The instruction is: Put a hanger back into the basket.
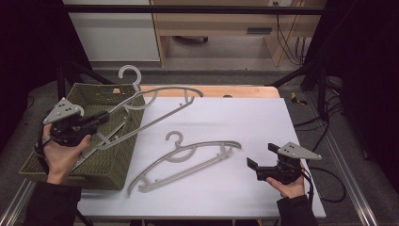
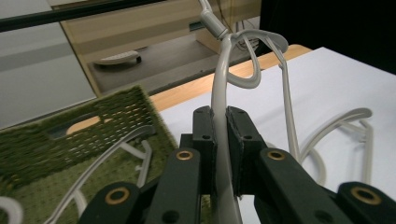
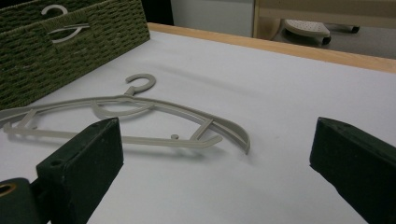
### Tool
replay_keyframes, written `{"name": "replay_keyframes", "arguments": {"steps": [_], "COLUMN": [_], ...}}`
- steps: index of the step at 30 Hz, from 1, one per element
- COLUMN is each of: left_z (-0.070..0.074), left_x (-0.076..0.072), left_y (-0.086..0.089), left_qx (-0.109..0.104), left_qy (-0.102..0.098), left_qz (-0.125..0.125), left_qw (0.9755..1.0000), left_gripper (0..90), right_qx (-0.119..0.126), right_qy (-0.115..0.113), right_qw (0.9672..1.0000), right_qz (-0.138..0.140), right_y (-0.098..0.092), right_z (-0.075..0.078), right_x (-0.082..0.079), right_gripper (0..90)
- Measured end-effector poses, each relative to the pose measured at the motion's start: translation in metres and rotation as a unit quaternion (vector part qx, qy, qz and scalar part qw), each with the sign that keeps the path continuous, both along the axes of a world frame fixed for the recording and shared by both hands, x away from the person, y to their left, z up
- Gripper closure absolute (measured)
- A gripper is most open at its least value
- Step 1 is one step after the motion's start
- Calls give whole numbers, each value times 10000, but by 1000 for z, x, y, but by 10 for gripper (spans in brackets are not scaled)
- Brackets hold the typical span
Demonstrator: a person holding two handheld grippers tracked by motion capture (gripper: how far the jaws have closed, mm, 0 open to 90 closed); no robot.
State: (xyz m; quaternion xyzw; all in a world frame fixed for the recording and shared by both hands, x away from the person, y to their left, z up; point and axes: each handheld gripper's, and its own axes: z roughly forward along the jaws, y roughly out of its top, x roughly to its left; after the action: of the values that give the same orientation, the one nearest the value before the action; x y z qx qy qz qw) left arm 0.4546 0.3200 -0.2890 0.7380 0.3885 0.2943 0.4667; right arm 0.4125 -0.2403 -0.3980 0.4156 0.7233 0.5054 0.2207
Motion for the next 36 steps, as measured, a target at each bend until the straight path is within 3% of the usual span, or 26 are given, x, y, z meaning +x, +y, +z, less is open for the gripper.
{"name": "replay_keyframes", "arguments": {"steps": [11,23,36], "left_z": [5,-7,-15], "left_x": [-6,-6,-5], "left_y": [49,105,132], "left_qx": [-43,-53,-12], "left_qy": [-195,-98,-73], "left_qz": [443,1025,1237], "left_qw": [9988,9947,9923], "left_gripper": [821,821,820], "right_qx": [1,-26,-65], "right_qy": [32,29,35], "right_qw": [10000,10000,10000], "right_qz": [-30,-62,-54], "right_y": [0,0,0], "right_z": [-1,-1,-2], "right_x": [1,1,2], "right_gripper": [29,29,29]}}
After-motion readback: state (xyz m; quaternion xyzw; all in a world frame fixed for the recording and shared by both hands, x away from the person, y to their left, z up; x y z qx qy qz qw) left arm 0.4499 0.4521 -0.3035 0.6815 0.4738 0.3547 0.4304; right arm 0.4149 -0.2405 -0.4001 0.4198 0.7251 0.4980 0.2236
